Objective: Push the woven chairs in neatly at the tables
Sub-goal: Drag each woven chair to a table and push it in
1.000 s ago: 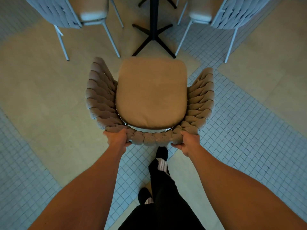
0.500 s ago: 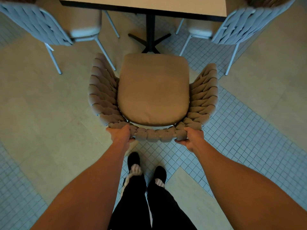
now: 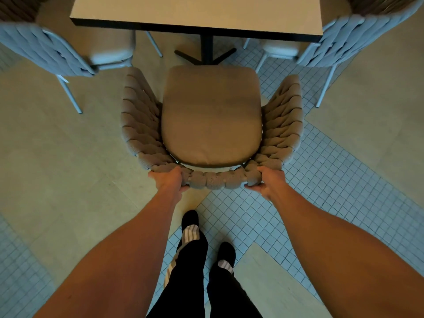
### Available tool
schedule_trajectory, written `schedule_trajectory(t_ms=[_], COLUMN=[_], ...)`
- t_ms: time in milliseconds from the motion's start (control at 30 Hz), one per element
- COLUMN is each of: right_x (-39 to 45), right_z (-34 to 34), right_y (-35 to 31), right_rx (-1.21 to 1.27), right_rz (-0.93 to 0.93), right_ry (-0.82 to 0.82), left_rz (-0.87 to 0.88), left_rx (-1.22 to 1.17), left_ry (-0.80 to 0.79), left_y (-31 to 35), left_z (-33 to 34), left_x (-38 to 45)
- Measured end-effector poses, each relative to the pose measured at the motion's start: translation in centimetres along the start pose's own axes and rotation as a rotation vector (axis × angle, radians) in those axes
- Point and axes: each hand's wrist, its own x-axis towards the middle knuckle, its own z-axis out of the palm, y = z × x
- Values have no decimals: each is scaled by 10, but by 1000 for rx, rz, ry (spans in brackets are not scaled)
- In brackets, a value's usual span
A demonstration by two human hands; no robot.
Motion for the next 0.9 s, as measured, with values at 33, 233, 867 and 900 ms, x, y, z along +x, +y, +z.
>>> schedule_trajectory(t_ms=[33, 233, 867, 900], right_x=[0, -4, -33, -38], right_z=[0, -3, -28, -29], right_y=[0, 1, 10, 13], right_rx=[-3, 4, -374, -485], right_rz=[7, -6, -169, -212], right_ry=[8, -20, 67, 90], left_rz=[-4, 7, 30, 84], left_rx=[4, 3, 177, 275], left_ry=[-3, -37, -135, -104], left_y=[0, 0, 5, 4], left_z=[0, -2, -35, -40], left_x=[0, -2, -7, -8])
